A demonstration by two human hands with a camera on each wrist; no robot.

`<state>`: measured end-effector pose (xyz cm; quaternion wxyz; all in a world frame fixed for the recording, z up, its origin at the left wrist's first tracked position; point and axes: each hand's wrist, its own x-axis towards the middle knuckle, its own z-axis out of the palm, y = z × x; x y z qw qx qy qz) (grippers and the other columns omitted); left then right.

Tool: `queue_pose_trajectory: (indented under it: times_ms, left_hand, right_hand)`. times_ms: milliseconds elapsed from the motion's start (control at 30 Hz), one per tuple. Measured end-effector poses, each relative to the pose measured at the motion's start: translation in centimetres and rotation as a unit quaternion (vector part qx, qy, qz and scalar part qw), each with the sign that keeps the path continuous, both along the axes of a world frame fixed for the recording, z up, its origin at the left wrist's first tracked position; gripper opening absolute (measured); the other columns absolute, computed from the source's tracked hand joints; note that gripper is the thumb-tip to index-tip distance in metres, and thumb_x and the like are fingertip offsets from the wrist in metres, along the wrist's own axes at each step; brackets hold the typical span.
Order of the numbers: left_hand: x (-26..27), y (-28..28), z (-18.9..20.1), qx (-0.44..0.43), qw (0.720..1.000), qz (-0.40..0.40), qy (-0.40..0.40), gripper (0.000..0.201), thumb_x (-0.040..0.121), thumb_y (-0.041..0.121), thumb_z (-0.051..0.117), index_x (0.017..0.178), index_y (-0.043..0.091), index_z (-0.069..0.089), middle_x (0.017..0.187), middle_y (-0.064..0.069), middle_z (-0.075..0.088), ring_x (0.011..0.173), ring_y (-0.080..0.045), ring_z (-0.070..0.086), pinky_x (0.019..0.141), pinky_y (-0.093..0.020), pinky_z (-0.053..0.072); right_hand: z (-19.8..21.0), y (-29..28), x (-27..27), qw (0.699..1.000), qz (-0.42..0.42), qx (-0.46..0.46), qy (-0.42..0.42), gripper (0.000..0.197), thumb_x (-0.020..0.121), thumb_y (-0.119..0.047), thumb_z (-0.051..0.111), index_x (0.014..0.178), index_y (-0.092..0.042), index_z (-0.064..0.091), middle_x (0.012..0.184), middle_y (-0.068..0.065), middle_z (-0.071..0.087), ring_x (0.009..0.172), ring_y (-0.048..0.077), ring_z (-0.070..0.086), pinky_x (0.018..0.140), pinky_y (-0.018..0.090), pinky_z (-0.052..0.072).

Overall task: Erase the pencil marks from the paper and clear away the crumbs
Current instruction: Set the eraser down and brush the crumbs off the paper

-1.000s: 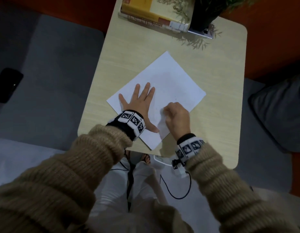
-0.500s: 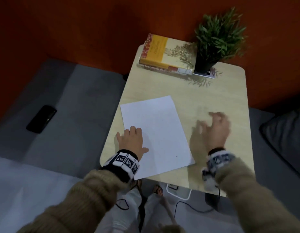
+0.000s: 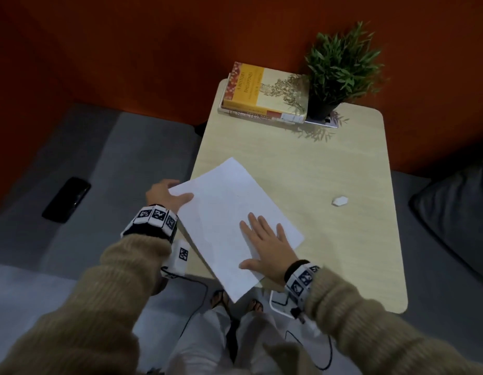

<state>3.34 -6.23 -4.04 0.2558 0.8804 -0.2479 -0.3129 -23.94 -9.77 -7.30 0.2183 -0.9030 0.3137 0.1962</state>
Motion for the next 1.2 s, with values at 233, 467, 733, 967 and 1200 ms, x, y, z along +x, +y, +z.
queue_pose_trajectory:
  times_ms: [233,467,733,967,1200]
  left_hand:
    - [-2.0,2.6,-0.8,0.006,0.991,-0.079,0.112,0.021,0.088,0.029,0.061,0.077,0.012,0.068,0.074,-0.008,0.063,0.072,-0.023,0.061,0.072,-0.035,0.051]
    - [-5.4,4.3,-0.7,-0.039,0.954,-0.064,0.290,0.027,0.096,0.007,0.041,0.099,-0.010,0.063,0.091,-0.019,0.064,0.083,-0.032,0.062,0.080,-0.046,0.054]
    - [-6.3,5.3,-0.4,-0.068,0.933,-0.017,0.353,0.026,0.099,0.005,0.041,0.093,0.001,0.066,0.088,-0.009,0.068,0.063,-0.013,0.068,0.053,-0.016,0.054]
    - [-7.1,5.6,0.2,-0.082,0.916,-0.007,0.393,0.026,0.099,0.006,0.042,0.093,0.005,0.066,0.079,-0.008,0.070,0.063,-0.008,0.069,0.054,-0.016,0.053]
    - [-6.4,3.6,-0.2,0.054,0.973,-0.059,0.217,0.036,0.088,0.033,0.053,0.079,0.002,0.068,0.091,-0.019,0.069,0.081,-0.030,0.064,0.076,-0.036,0.051]
  right_hand:
    - [3.2,-2.1,-1.0,0.994,-0.075,0.064,-0.053,0.084,0.084,-0.067,0.037,0.147,-0.026,-0.002,0.155,-0.004,-0.012,0.141,0.017,-0.011,0.111,0.057,-0.006]
    - [2.7,5.2,5.6,0.958,-0.210,0.147,-0.126,0.062,0.098,-0.048,0.016,0.146,-0.017,-0.006,0.154,0.000,-0.015,0.140,0.017,-0.014,0.113,0.051,-0.008]
    - [3.1,5.6,6.2,0.958,-0.206,0.136,-0.149,0.059,0.099,-0.047,0.013,0.145,-0.018,-0.009,0.149,-0.005,-0.021,0.139,0.012,-0.015,0.114,0.051,-0.007]
    - [2.7,6.0,7.2,0.949,-0.186,0.163,-0.197,0.055,0.099,-0.045,0.013,0.145,-0.023,-0.008,0.155,-0.005,-0.014,0.138,0.007,-0.016,0.111,0.042,-0.014]
    - [-0.4,5.3,5.2,0.983,-0.136,0.067,-0.103,0.064,0.093,-0.055,0.002,0.146,-0.020,-0.006,0.152,-0.007,-0.018,0.138,0.011,-0.020,0.109,0.051,-0.017]
